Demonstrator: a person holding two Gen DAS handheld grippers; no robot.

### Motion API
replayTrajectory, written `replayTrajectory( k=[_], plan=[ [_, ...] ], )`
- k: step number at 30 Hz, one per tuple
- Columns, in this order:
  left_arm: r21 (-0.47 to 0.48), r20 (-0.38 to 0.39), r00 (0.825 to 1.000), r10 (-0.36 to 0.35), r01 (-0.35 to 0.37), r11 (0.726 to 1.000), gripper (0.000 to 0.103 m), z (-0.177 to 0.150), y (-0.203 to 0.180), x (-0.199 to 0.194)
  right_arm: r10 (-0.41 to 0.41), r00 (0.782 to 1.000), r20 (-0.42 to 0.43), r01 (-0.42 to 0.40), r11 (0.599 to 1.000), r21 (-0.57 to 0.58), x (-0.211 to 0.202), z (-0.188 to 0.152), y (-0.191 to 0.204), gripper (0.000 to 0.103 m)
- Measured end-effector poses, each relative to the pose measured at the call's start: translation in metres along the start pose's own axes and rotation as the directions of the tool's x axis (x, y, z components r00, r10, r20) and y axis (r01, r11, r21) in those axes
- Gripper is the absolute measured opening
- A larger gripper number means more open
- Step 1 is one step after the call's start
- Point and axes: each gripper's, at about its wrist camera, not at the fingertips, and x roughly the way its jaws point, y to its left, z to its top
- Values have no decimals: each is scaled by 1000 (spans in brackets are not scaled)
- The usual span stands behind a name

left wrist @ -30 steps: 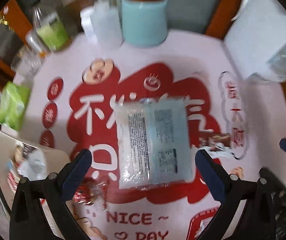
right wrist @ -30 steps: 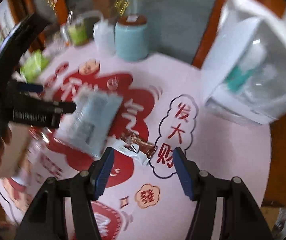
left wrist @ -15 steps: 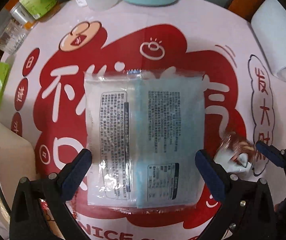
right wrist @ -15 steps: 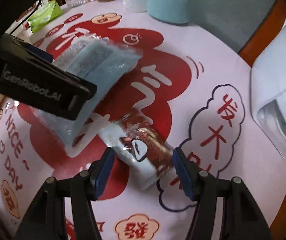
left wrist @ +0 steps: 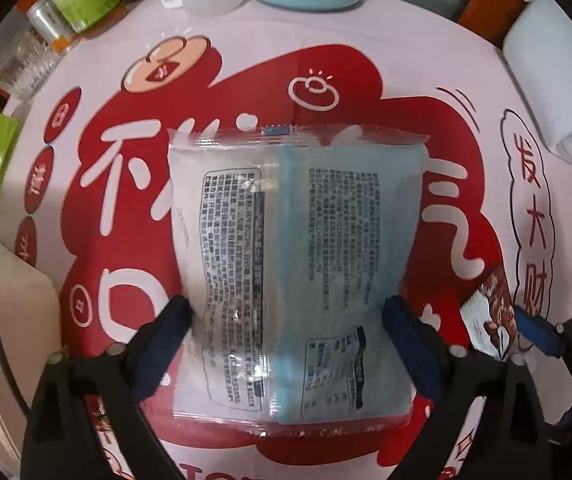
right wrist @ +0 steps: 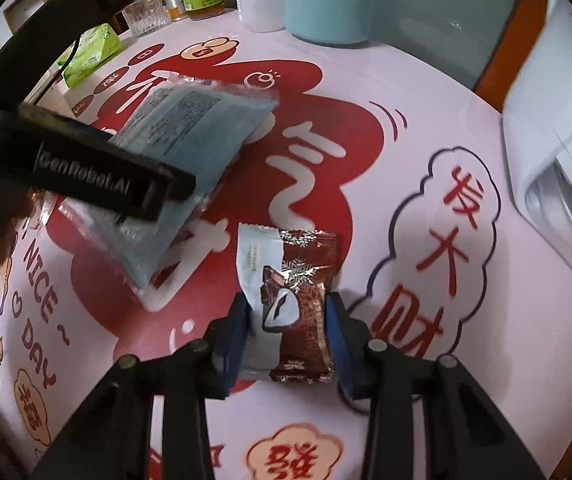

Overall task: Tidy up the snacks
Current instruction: 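Grasp the blue-and-white printed bag with left tool while right grasps the brown chocolate bar, then carry the blue bag and chocolate bar over the white tray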

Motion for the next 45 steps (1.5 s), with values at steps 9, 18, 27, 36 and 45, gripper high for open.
replayTrajectory(
  k=[9,18,27,36,45],
  plan=[
    [95,29,997,-68,65,993,71,-58,1,-28,71,996,53,-78,988,136,-38,-63,46,36],
    [120,16,968,-249,245,962,55,-126,25,-76,65,990,125,-97,959,266,-83,-96,104,35],
    [135,90,923,-375,361,923,53,-162,75,-151,35,971,237,-108,947,302,-147,-92,153,35],
    [148,312,865,-393,365,919,52,-193,174,-250,33,926,376,-125,966,224,-214,-43,223,34],
    [44,481,847,-227,235,971,52,-183,284,-294,83,899,429,-141,984,105,-227,40,302,35]
  ],
)
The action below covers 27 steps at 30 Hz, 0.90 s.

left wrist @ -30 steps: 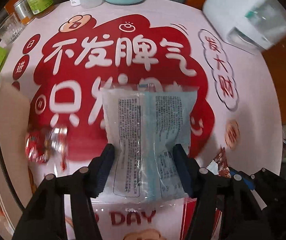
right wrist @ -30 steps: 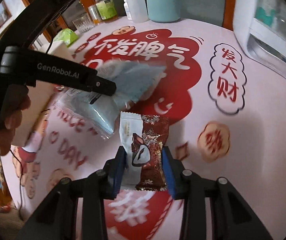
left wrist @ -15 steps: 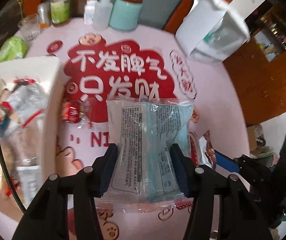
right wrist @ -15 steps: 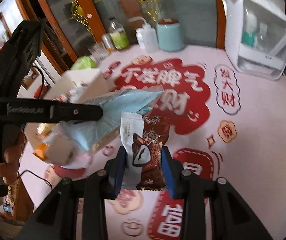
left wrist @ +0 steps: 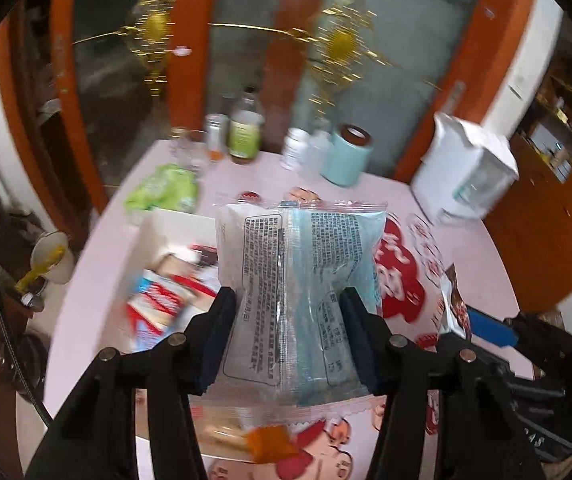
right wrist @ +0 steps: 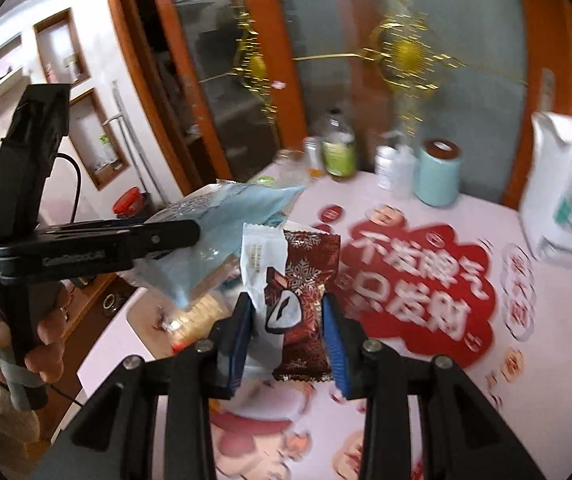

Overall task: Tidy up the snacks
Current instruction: 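Carry the blue bag and chocolate bar over the white tray, then open both tools to drop the bag and chocolate bar into the tray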

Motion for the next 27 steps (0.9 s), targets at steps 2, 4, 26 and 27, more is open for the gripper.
replayTrajectory(
  k=[2,4,26,27],
  plan=[
    [-28,14,1000,16,-16,999,52,9,22,-2,5,1000,-8,-5,1000,3,16,11,10,35],
    [-43,24,999,40,-39,998,52,16,41,-1,15,1000,-27,-15,1000,22,32,22,17,35],
    [-123,-26,999,41,-44,991,85,19,97,57,65,939,-337,-21,991,131,171,16,22,38],
    [-121,-26,999,46,-49,991,85,17,95,56,79,940,-332,-35,990,137,168,14,24,38]
  ],
)
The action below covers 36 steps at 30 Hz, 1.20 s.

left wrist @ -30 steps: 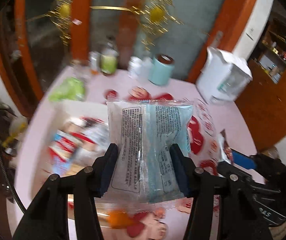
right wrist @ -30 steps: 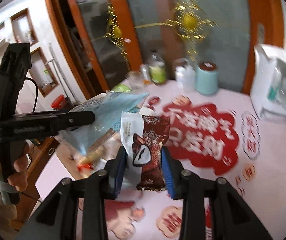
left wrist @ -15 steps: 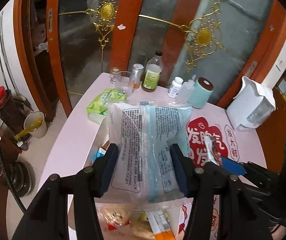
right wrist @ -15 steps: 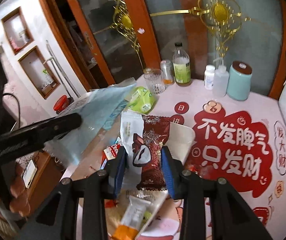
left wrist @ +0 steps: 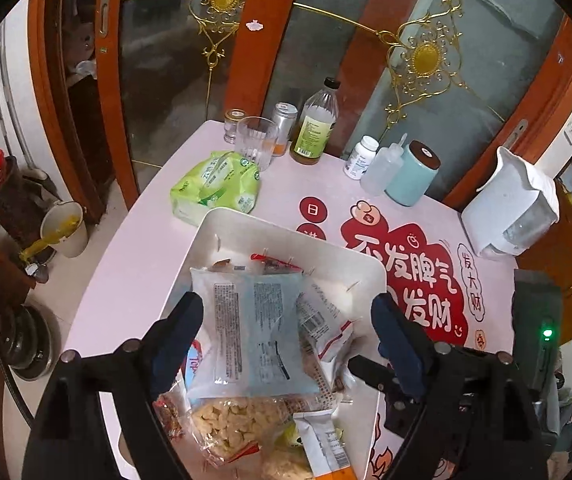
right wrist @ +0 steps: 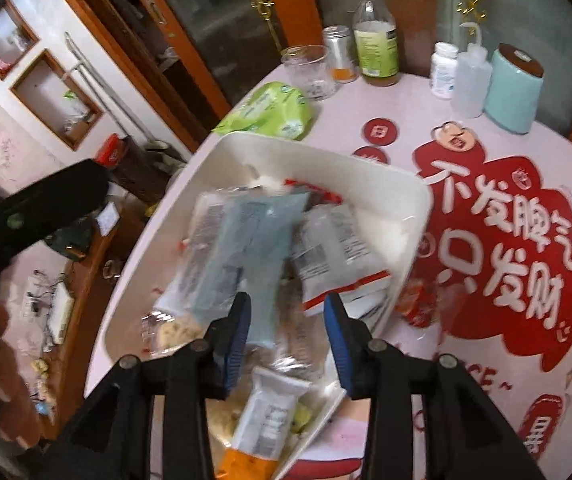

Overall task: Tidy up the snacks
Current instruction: 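Open both tools to drop the bag and chocolate bar into the tray, then move the right tool beside the tray to the red packet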

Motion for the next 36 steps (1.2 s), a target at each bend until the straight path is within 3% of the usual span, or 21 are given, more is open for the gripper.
replayTrajectory(
  k=[10,20,23,29,36],
  plan=[
    [28,18,1000,17,-17,999,91,-31,-14,-26,10,998,68,-9,1000,-20,-36,-27,20,38],
    [9,-15,1000,0,0,1000,91,-63,-17,-57,3,994,113,-5,1000,14,-82,-62,12,38],
    [1,-26,999,-23,23,1000,92,-70,-17,-64,-44,988,151,41,999,21,-99,-73,10,38],
    [52,-8,1000,25,-25,998,92,-86,-30,-70,-189,951,244,195,981,-2,-127,-93,8,38],
    [115,-33,999,37,-33,993,92,-98,-57,-57,-254,925,281,263,965,7,-131,-108,-10,38]
  ],
)
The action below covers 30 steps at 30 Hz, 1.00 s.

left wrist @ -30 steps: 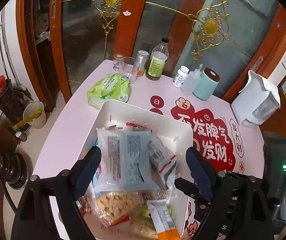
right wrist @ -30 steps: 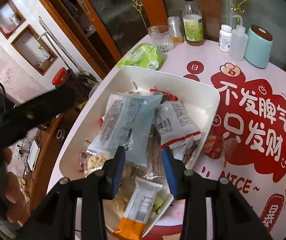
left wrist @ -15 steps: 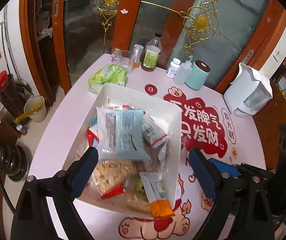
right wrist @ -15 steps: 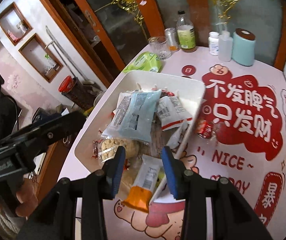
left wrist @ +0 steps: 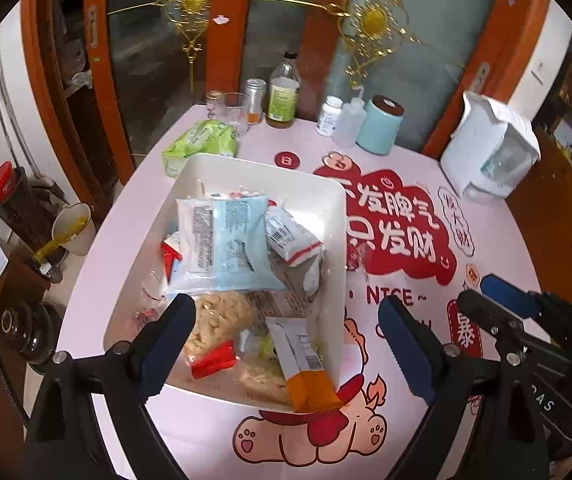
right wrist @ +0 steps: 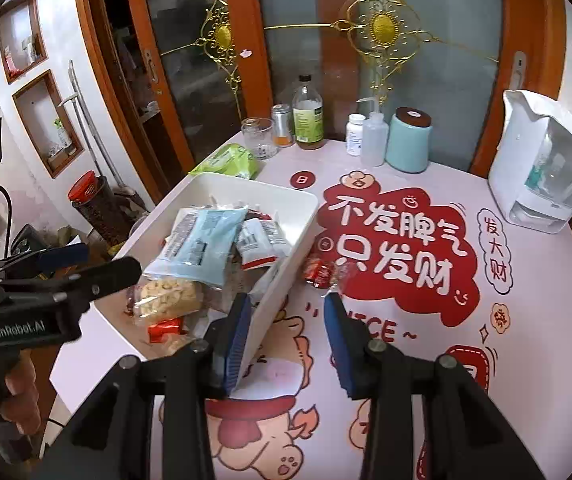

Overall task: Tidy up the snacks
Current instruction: 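Move the right tool beside the tray to the red packet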

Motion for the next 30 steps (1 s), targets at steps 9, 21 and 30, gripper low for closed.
replayTrajectory(
  k=[9,21,30],
  plan=[
    [75,-62,998,30,-25,997,92,-6,-30,34,-1,997,-71,5,998,56,33,-5,-28,38],
    [94,-156,981,113,-99,991,92,1,-35,104,147,963,-228,-104,976,191,130,-5,-70,38],
    [84,-219,965,144,-129,988,92,1,-25,138,108,973,-204,-125,989,-73,198,6,-56,38]
  ],
)
